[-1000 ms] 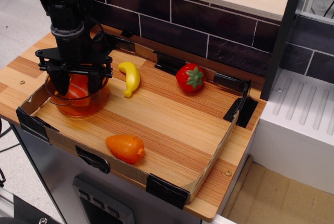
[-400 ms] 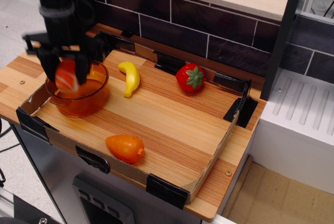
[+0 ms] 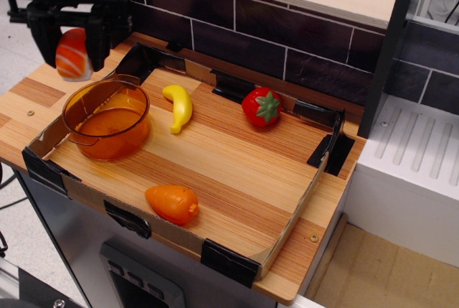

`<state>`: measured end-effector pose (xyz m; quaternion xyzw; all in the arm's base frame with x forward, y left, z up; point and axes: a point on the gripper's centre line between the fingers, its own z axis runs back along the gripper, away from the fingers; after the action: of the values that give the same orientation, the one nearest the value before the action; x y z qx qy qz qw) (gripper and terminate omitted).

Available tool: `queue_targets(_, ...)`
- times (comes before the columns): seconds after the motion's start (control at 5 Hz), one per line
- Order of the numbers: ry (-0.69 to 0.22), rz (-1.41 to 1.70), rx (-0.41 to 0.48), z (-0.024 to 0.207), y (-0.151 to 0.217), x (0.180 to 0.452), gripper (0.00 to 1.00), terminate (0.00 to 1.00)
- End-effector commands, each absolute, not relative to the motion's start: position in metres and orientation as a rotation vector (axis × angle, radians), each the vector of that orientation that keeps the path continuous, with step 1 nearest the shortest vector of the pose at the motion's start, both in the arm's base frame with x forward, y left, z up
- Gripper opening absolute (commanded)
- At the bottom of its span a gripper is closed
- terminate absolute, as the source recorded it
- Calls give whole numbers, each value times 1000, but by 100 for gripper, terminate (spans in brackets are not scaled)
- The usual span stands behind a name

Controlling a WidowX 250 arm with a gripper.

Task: Take sushi out of pot

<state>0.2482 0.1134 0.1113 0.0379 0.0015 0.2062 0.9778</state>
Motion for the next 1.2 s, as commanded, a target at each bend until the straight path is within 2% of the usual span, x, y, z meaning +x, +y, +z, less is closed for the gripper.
queue_targets(0.0,-44,163,66,115,42,245,0,0)
queue_targets(0.4,-53,73,2,71,-15,243,0,0)
queue_targets(0.8,-9,152,-42,38,-41,247,0,0)
queue_targets(1.0,8,178,-66,29,-46,245,0,0)
